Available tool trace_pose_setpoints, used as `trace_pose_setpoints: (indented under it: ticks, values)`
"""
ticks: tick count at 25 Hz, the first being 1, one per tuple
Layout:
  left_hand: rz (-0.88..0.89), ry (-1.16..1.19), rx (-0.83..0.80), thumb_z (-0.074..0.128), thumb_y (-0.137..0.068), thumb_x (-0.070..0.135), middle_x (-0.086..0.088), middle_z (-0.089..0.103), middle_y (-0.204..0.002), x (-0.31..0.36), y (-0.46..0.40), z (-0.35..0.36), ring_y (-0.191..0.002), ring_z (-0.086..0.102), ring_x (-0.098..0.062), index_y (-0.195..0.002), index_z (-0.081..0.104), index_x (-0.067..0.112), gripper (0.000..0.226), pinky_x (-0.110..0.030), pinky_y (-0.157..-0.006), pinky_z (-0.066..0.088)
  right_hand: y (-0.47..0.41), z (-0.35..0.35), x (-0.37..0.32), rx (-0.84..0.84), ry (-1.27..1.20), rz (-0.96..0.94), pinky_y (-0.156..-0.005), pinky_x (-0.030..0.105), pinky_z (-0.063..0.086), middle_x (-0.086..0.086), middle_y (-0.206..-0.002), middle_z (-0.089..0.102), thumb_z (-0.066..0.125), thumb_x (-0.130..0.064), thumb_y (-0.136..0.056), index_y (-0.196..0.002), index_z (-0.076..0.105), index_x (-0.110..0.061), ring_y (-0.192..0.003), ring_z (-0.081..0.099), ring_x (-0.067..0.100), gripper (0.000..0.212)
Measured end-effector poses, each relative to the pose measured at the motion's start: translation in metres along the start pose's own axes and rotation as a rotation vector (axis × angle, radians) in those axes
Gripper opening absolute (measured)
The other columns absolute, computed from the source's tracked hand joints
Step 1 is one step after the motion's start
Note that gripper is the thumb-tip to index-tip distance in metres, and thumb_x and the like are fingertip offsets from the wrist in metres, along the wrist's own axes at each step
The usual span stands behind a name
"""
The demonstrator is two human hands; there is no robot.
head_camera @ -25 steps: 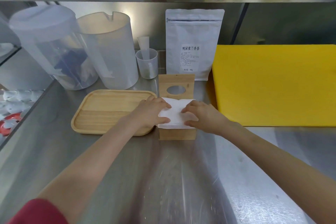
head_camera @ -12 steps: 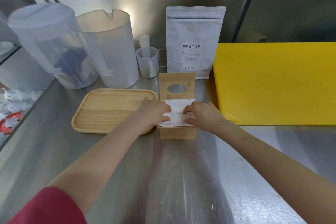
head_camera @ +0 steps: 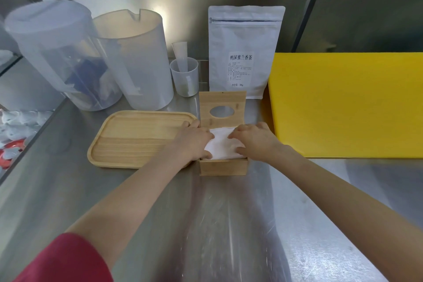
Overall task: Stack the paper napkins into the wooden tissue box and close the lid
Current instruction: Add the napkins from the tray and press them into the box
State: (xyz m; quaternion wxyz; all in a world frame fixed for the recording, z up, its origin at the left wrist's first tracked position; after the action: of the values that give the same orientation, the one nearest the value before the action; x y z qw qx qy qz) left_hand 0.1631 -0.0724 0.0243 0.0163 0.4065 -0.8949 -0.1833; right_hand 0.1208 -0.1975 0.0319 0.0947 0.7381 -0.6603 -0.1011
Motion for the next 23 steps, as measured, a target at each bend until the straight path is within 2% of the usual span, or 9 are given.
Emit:
trace_pose_setpoints:
  ticks: [7,13,19,23]
  values:
    - [-0.041,-0.084,-0.107,0.050,-0.087,0.048,0.000,0.040,-0.147,0.001,-0.010,0.008,-0.132,0.033,-0.025,-0.138,0.040,0.020,0.059,-0.039,-0.105,0.027,-0.014,0.016,0.003,-0.154,0.180,0.013,-0.115,0.050,0.013,0.003,-0.143,0.044,0.052,-0.043,-0.088,-0.135,0.044,-0.025,-0.139,0.027,0.019,0.051]
    - [-0.032,-0.098,-0.123,0.052,-0.085,0.048,0.000,0.045,-0.144,-0.003,-0.011,0.006,-0.131,0.035,-0.025,-0.137,0.041,0.020,0.060,-0.039,-0.105,0.026,-0.016,0.009,0.004,-0.149,0.201,-0.041,-0.117,0.052,0.007,0.001,-0.145,0.042,0.057,-0.042,-0.085,-0.137,0.042,-0.027,-0.140,0.025,0.019,0.055]
    - [-0.087,-0.142,-0.161,0.056,-0.085,0.041,-0.001,0.050,-0.137,0.000,-0.019,0.010,-0.128,0.040,-0.023,-0.129,0.047,0.019,0.050,-0.040,-0.105,0.028,-0.023,0.016,0.002,-0.182,0.278,0.018,-0.115,0.052,0.014,0.004,-0.131,0.053,0.059,-0.037,-0.084,-0.123,0.054,-0.022,-0.133,0.033,0.019,0.042]
    - [-0.082,-0.109,-0.127,0.056,-0.086,0.035,-0.002,0.053,-0.131,0.000,-0.018,0.010,-0.124,0.047,-0.023,-0.125,0.050,0.016,0.044,-0.038,-0.100,0.033,-0.021,0.016,0.003,-0.168,0.234,0.020,-0.113,0.049,0.019,0.004,-0.129,0.053,0.058,-0.033,-0.085,-0.121,0.055,-0.021,-0.132,0.033,0.019,0.038]
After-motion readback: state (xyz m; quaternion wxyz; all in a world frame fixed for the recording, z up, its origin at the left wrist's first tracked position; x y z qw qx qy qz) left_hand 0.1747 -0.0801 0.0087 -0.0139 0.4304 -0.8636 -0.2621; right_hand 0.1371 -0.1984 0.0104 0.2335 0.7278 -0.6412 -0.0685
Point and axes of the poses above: each hand's wrist, its own y-axis away from the middle knuckle, its own z-axis out of the palm, x = y × z, the point moved 4 cm from there along -y, towards the middle knuckle
